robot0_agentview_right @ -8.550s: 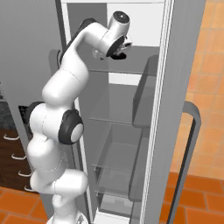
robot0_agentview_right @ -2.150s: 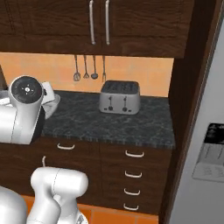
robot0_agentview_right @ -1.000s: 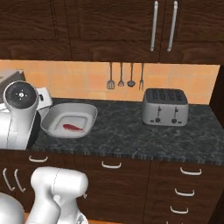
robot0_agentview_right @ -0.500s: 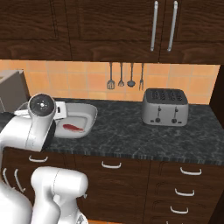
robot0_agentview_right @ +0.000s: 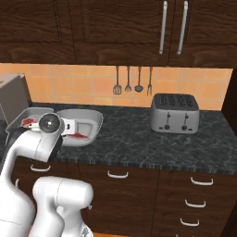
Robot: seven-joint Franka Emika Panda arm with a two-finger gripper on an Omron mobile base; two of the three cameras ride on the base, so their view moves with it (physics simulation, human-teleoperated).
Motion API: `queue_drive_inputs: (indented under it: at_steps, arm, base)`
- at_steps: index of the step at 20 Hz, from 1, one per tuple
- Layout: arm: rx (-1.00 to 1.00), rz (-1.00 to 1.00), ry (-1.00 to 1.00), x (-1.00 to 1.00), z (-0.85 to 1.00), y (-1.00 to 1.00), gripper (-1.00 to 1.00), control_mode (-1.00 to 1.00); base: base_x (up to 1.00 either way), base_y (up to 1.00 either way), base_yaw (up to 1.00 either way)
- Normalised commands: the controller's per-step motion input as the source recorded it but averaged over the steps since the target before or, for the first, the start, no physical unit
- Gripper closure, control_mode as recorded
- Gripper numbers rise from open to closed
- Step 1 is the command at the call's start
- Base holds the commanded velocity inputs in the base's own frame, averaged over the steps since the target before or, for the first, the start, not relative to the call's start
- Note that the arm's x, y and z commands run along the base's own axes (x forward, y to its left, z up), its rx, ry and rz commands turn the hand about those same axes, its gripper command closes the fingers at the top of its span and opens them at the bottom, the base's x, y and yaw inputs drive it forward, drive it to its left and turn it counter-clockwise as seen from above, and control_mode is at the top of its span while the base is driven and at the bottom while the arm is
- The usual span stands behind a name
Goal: Place one avocado and one steak in each tupperware on the nearby counter, to pack two identical lunches.
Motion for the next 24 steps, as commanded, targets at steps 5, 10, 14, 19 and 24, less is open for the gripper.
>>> queue_drive_inputs:
  at_steps: [5, 10, 14, 19, 24]
  arm:
    - [0.0, -0.13, 0.01, 0.8, -0.42, 0.08, 1.0, -1.0]
    - [0.01, -0.05, 0.04, 0.71, -0.09, 0.0, 1.0, -1.0]
    - [0.07, 0.0, 0.13, 0.72, -0.13, 0.0, 1.0, -1.0]
    - [-0.02, 0.0, 0.18, 0.85, -0.46, 0.02, 1.0, -1.0]
    - [-0.1, 0.0, 0.08, 0.7, -0.61, 0.14, 1.0, -1.0]
  base:
    - [0.0, 0.0, 0.0]
    - [0.0, 0.0, 0.0]
    - [0.0, 0.0, 0.0]
    - [0.0, 0.0, 0.0]
    - [0.0, 0.0, 0.0]
